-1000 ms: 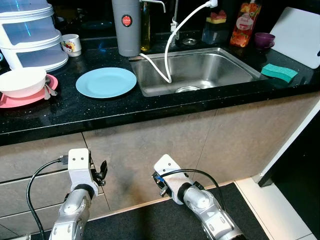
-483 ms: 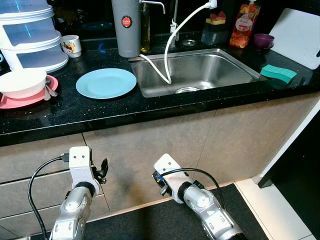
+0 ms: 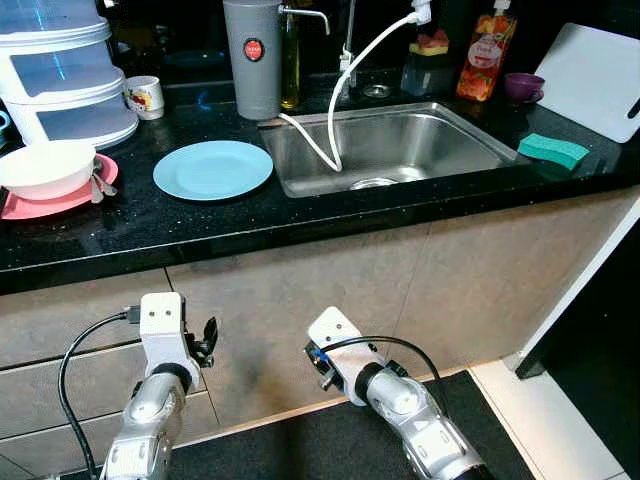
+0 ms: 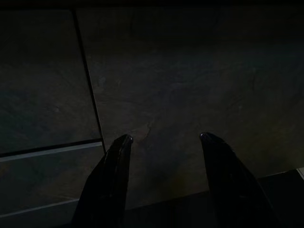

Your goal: Kitchen organization

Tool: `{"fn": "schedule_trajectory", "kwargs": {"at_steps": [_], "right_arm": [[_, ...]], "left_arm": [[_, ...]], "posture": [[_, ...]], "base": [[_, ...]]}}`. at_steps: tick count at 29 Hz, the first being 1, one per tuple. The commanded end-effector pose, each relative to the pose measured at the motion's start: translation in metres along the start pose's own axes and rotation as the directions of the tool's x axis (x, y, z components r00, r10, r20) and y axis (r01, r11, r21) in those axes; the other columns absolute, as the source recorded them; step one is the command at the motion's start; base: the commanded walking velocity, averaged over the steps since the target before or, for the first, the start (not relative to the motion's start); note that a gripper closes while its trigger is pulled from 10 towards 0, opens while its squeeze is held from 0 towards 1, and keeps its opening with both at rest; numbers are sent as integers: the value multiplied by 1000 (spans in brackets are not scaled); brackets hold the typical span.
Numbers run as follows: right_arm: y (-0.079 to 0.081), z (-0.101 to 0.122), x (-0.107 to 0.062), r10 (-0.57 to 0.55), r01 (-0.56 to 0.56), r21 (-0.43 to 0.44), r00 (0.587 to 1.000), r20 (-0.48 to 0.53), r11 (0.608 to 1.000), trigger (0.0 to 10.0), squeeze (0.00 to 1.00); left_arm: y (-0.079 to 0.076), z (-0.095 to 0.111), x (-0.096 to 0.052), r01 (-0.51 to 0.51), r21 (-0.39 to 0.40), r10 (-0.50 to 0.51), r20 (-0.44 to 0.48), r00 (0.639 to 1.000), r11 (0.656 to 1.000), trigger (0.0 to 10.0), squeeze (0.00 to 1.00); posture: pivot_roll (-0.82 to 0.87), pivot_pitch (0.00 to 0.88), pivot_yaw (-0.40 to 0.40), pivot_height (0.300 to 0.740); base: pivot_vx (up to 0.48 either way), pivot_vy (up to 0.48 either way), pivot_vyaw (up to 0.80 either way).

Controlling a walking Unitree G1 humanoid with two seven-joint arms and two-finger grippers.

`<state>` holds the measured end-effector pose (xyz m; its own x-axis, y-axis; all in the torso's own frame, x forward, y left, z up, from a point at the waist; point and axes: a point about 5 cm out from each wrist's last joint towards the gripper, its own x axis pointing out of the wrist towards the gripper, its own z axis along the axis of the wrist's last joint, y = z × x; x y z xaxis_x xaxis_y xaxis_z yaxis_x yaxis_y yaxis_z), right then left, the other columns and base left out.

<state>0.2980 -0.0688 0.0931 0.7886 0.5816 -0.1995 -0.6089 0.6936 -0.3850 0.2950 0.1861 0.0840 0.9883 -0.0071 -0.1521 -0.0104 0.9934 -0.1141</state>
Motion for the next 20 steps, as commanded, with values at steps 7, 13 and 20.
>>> {"fn": "schedule_trajectory", "kwargs": {"at_steps": [7,13,20], "right_arm": [[2,-3,0,4,-4,2,1000,0,1000,10000,0],[1,-2,0,3,-3,1,1000,1,1000,10000,0],[1,-2,0,3,-3,0,1000,1,1000,10000,0]], "left_arm": [[2,-5,-1,-3,18,4,-17,1000,1000,10000,0],[1,-4,-1,-3,18,4,-17,1000,1000,10000,0],[2,-4,0,-6,17,6,-16,1000,1000,10000,0]], "posture": [[-47,52,35,740],[-45,61,35,740],[-44,65,36,740]], "base": [[0,0,0],[0,0,0],[0,0,0]]}}
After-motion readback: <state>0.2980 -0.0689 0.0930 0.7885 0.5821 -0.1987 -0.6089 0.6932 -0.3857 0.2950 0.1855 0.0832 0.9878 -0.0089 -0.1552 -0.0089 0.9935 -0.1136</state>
